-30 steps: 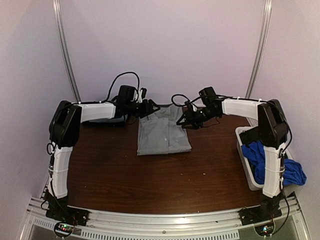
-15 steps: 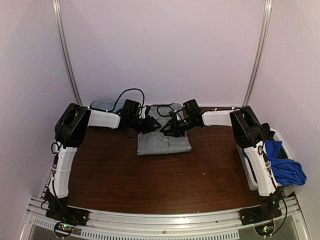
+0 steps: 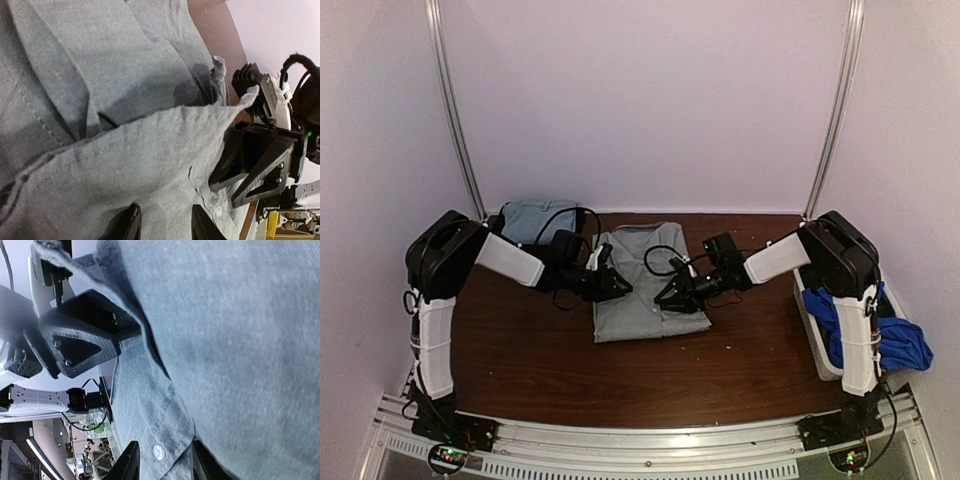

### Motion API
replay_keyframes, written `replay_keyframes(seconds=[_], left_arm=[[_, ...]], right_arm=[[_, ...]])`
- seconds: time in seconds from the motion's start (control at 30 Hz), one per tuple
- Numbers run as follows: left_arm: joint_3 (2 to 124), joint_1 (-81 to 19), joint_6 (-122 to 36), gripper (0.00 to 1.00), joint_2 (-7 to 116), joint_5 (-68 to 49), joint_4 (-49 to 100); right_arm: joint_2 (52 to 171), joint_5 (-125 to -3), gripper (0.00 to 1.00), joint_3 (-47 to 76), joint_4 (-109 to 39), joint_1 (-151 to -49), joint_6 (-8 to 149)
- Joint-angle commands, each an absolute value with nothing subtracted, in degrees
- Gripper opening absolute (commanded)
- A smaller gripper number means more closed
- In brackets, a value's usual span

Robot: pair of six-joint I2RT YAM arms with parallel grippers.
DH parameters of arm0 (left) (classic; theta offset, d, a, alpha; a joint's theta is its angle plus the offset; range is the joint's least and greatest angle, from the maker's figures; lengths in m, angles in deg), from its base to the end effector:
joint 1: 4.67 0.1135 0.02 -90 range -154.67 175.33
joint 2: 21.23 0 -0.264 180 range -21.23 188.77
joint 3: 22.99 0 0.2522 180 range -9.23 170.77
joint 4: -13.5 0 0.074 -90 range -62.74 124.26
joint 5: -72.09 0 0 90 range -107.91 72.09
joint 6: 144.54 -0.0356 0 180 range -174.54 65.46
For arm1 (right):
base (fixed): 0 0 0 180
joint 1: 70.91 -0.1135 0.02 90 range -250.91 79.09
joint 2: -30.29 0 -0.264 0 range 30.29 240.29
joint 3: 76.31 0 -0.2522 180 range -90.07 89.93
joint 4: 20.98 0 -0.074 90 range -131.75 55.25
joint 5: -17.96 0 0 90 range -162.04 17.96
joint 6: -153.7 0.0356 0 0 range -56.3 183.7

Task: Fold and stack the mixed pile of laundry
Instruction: Move the 2/3-rectangle-folded shirt to the center of the board.

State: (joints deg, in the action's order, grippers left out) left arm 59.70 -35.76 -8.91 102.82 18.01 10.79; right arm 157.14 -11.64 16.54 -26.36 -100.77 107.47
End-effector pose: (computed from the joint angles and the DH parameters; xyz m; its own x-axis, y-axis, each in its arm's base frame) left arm 0.3638 -0.2438 0.1014 -0.9534 -0.1011 -0.2842 0.1845 0.5501 -0.8145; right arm 0.3636 0.2444 0.0988 -0.9819 -0.1697 -0.0840 -0.1373 0.3325 0.9331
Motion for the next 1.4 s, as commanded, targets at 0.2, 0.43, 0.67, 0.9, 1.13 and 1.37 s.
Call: replay_keyframes(seconds=[0.2,0.43,0.67,0.9,1.13,1.37], left_arm=[[44.86,-37.54,-11.35,0.41,84.35,19.26,13.21],[49.67,-37.37,-9.79,0.41,89.07,19.41,12.28],[51.93,-34.82,-5.95,0.4,97.34,17.62,8.24],[55.18,-32.53,-8.22,0.41,101.38,18.2,9.36],[50.51,-35.68,-31.62,0.66,80.09,3.17,24.68],[37.7,-48.17,-52.19,0.76,57.85,-17.89,33.2]], right_arm=[[139.06,-14.89,0.39,24.04,-35.0,-103.1,103.96],[151.45,-11.46,0.38,8.52,-37.2,-104.87,103.47],[165.26,-10.12,0.36,-2.96,-39.23,-103.95,101.24],[169.55,-12.92,0.36,-0.95,-37.65,-100.39,101.26],[159.78,-14.0,0.36,9.34,-38.14,-101.45,98.85],[152.6,-16.75,0.36,1.11,-50.25,-101.39,92.96]])
